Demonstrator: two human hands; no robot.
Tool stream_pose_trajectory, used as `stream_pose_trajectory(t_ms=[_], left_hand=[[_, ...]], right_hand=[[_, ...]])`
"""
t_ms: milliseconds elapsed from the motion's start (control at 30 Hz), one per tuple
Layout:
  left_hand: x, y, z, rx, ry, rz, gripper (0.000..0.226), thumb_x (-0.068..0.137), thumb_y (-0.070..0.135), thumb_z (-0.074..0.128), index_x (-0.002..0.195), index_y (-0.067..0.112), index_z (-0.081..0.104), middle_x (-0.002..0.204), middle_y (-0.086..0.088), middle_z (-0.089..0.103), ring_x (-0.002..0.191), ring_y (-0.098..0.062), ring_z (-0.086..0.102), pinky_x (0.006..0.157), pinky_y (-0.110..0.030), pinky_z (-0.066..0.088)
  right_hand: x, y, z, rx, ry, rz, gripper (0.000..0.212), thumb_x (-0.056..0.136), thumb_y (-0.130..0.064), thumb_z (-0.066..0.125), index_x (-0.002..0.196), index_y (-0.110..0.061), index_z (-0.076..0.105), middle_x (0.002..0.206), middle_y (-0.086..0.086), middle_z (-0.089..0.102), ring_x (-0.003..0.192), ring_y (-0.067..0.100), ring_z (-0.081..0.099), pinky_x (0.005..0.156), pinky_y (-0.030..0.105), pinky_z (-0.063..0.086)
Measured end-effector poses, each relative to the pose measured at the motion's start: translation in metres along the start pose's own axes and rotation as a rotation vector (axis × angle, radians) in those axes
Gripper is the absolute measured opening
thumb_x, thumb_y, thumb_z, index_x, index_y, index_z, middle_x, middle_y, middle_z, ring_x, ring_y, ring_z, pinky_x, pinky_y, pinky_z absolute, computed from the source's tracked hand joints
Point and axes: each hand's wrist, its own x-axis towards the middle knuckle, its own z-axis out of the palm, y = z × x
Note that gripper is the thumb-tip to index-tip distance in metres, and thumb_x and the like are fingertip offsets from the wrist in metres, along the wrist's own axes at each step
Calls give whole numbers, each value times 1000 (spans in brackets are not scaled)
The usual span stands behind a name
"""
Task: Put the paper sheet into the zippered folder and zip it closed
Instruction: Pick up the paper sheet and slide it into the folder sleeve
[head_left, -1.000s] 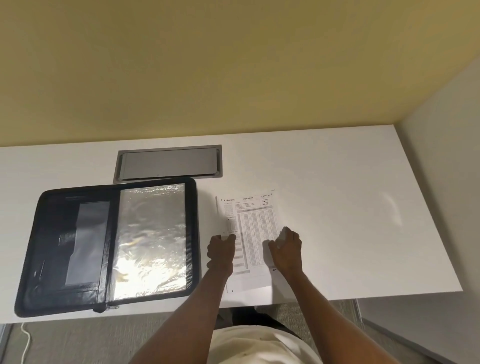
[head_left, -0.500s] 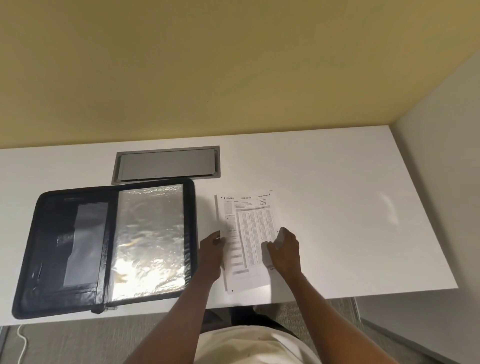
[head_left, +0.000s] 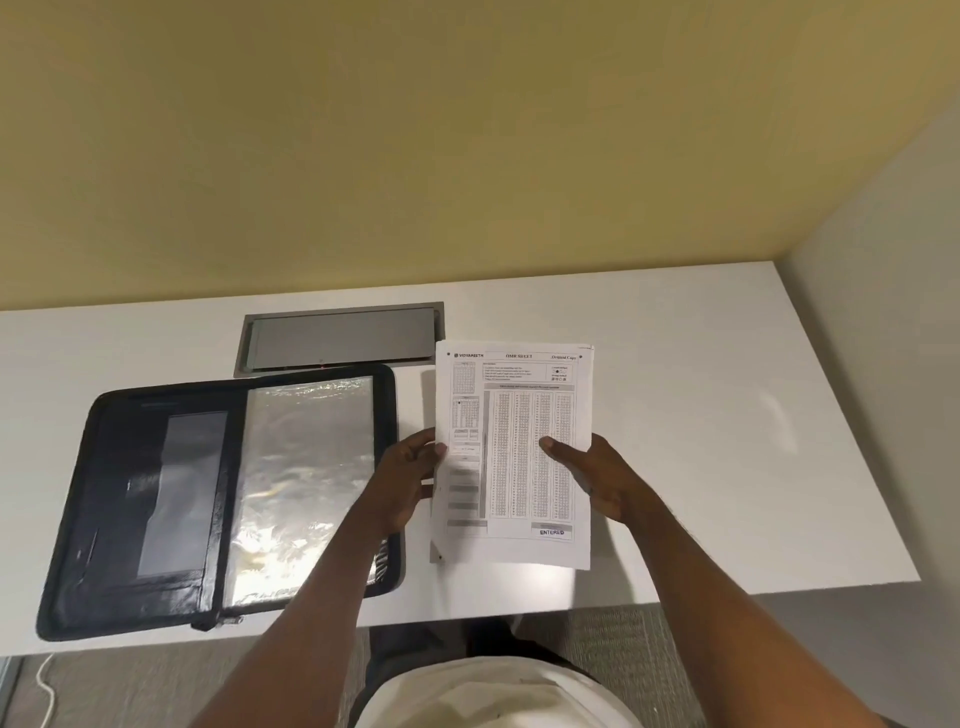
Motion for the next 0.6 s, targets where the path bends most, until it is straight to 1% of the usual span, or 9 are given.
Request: stream_pose_trajectory(t_ms=[67,133,167,233,300,367,467,533,600], left_hand=[[1,9,-1,4,-39,-8,29,102,24,64,131,24,70,131,-8,73,112,-30,71,85,-38,58],[3,18,1,-29,-88,-10,37,98,25,68,135,24,67,137,-7,70,120,-29,69,91,-36,57],[4,21,3,-51,-120,-2,44,96,24,70,139,22,64,141,-7,67,127,-28,66,98,-37,55],[4,27,8,-17,-166,34,51,96,22,72,146,20,58,146,-6,63,136,-27,60,114,-44,46],[3,29,13,81,-159,90,52,99,21,70,148,20,55,147,-2,62,139,-24,57,121,-51,37],[0,29,19,149,-115,158,51,99,19,69,148,20,54,146,1,64,138,-22,57,122,-54,35],[-7,30,26,173,-41,227,53,96,24,71,146,17,56,141,-1,67,134,-23,60,119,-56,40],[-11,29,28,179,-16,252,53,92,29,73,142,16,59,135,-3,71,129,-24,64,115,-57,46],[-13,26,29,183,-4,260,51,90,30,74,137,17,62,129,-5,73,124,-25,67,110,-58,50]], right_hand=[[2,0,2,10,33,-3,50,97,-18,71,143,-7,57,140,6,66,129,19,63,112,35,47],[3,1,3,27,42,-20,49,96,-16,72,142,-5,58,137,8,68,128,22,64,117,44,43],[3,1,5,24,39,-29,48,95,-16,73,140,-5,60,135,8,69,127,23,65,116,47,43],[1,2,11,11,30,-54,46,94,-17,74,137,-6,63,132,8,71,124,25,67,114,49,46],[-2,2,19,-25,63,-104,42,93,-19,76,133,-10,67,126,4,75,118,22,71,108,48,52],[-4,3,24,-66,156,-156,37,92,-23,78,127,-11,72,118,3,78,109,21,75,103,49,56],[-5,6,26,-95,270,-224,30,90,-23,79,117,-11,76,108,4,80,100,23,77,95,54,60],[-6,8,26,-84,306,-257,26,90,-23,80,115,-15,76,106,2,81,99,21,77,92,52,61],[-8,11,27,-62,316,-268,27,90,-23,79,116,-16,75,108,1,80,100,21,77,93,50,61]])
